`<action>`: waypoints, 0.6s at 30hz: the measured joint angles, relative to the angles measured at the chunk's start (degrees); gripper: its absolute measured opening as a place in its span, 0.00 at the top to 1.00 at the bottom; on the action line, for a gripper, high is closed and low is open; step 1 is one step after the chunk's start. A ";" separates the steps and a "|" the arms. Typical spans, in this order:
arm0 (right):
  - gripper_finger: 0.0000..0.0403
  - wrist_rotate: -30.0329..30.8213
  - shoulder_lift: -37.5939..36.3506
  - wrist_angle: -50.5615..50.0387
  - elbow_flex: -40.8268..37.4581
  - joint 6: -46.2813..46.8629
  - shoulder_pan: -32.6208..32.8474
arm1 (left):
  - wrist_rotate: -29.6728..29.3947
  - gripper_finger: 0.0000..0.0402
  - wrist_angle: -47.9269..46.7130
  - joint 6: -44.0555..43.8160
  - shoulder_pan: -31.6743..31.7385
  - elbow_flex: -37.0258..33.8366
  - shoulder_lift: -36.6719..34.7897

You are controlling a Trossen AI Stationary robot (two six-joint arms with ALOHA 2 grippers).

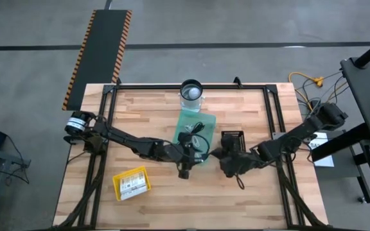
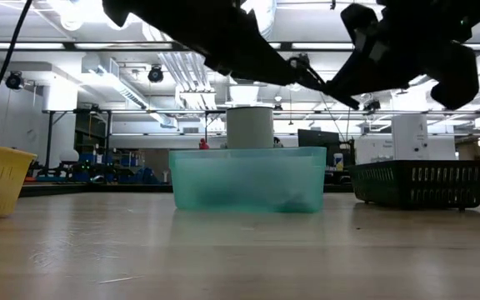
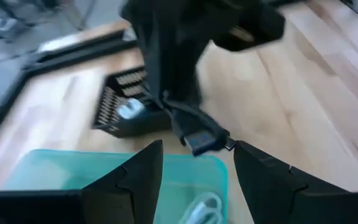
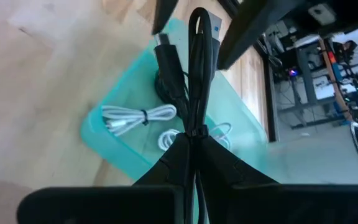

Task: Pick and place items into bin
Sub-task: Put the black charger cable into the green bin

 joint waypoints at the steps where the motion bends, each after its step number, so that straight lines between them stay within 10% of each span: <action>1: 0.97 0.29 0.21 -0.08 0.00 -0.27 -0.16 | -1.33 0.55 0.82 -0.31 0.00 -0.07 -0.01; 18: 0.97 3.54 0.92 0.22 0.02 -2.13 -0.53 | -0.78 0.55 3.63 -0.53 0.17 -0.03 0.00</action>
